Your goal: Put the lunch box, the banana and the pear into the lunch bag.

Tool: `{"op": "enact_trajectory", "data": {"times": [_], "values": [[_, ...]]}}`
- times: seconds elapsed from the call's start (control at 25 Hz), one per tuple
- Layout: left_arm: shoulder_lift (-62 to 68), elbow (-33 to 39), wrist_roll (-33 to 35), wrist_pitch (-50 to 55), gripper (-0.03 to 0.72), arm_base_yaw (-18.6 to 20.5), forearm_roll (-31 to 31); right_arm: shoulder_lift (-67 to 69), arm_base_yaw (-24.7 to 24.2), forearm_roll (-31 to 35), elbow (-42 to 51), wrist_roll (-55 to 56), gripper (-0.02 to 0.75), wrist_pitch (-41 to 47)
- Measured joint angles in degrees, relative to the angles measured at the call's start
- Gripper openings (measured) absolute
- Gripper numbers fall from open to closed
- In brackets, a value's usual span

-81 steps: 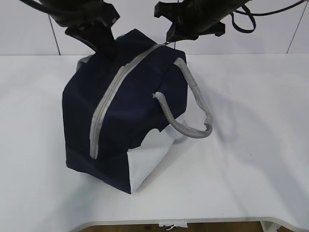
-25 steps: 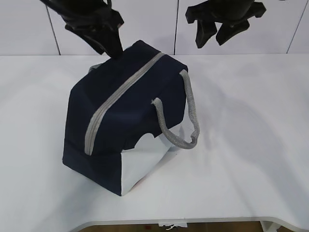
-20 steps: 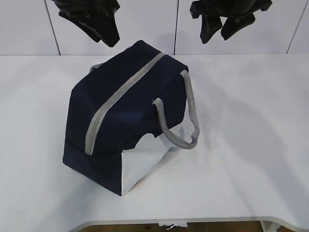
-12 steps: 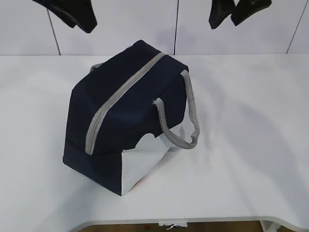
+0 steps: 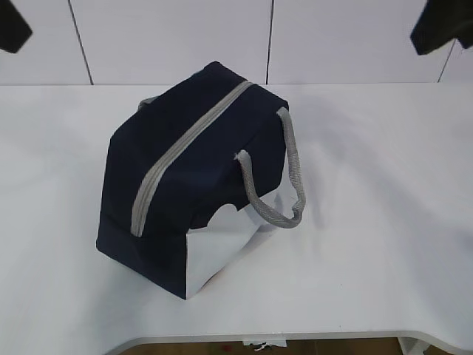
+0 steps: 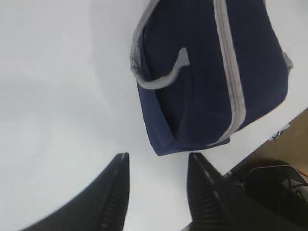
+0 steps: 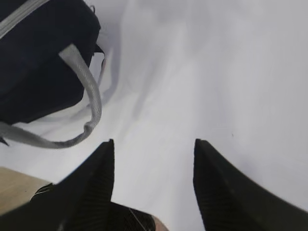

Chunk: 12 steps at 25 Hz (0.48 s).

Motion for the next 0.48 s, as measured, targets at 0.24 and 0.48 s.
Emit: {"op": "enact_trajectory", "data": {"times": [0.24,0.48], "values": [[-12.66,6.47,0.0,0.23,0.297,0.0,0.08,-15.12,0.0,3.94,10.56,0.0,0.415,0.08],[-22.72,15.66,-0.11,0.43,0.29,0.0,-0.14,-27.98,0.0,4.41,17.92,0.0,0.415,0.35]]}}
